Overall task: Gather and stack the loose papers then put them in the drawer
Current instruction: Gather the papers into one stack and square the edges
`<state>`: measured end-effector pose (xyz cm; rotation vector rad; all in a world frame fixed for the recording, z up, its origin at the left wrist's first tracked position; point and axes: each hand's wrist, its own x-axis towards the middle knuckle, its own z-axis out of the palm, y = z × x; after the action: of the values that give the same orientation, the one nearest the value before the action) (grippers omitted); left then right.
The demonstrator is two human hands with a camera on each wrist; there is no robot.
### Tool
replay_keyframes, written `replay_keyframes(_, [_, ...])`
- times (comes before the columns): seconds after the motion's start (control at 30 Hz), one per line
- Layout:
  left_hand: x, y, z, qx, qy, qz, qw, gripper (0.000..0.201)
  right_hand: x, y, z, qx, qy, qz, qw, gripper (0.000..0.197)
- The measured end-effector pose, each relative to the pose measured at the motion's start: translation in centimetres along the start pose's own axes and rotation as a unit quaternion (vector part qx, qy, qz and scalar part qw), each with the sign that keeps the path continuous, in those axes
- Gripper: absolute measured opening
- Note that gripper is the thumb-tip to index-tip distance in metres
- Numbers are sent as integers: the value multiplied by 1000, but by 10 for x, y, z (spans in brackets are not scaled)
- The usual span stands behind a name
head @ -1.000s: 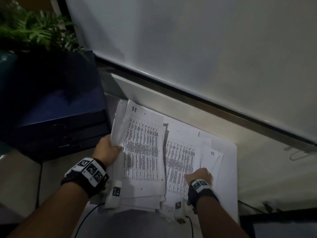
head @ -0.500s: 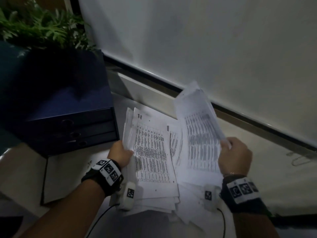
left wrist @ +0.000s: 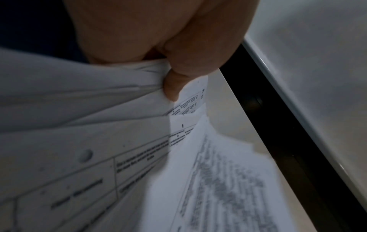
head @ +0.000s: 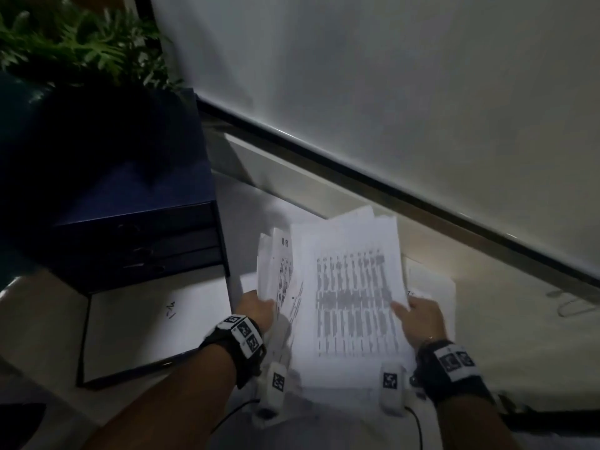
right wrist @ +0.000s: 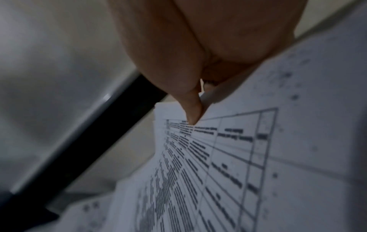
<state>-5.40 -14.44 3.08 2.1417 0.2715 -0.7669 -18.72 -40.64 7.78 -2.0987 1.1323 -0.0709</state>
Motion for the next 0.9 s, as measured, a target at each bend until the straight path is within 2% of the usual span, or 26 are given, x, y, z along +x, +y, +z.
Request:
replay_keyframes(0.07, [3,-2,2,0,11,-12,1000,37,2,21,26,-13,-30,25,999,24])
replay_keyframes(0.2, [10,-2,5,-30,17,-16,999,35,2,30,47,-28,-49,30,998,54])
replay_keyframes(0.27, [11,-2,8,-47,5,-13,999,37,2,25,58,-39,-81,6,996,56])
replay_keyframes(0.37, [11,-3,16,-15,-4,2,1000,45,-4,12,85,-119,-142,-50,981,56])
replay_keyframes(0.43, [9,-4,17,5,3,24,1000,38,-8,8,98,-189,-146,-53,970,63])
replay_keyframes(0.5, [9,-6,16,-11,10,54,998,31,-10,6,100,-197,-124,-34,972,73])
replay_keyframes(0.57, [7,-5,11,-45,11,89,995,32,-8,6,97,-130,-100,-8,986,86])
replay_keyframes(0.63, [3,-1,0,-84,5,126,988,31,-3,3,84,-10,-79,11,997,101])
replay_keyframes(0.73, [-5,11,-22,-167,-46,178,969,27,4,-11,55,174,-87,15,981,118])
replay_keyframes(0.77, [-10,18,-30,-192,-68,196,959,30,4,-18,44,227,-102,3,968,115])
replay_keyframes(0.83, [-23,34,-43,-228,-95,239,939,36,1,-37,24,289,-109,-41,950,90])
replay_keyframes(0.9, [-37,55,-52,-247,-87,290,921,38,-6,-59,7,305,-55,-80,947,69])
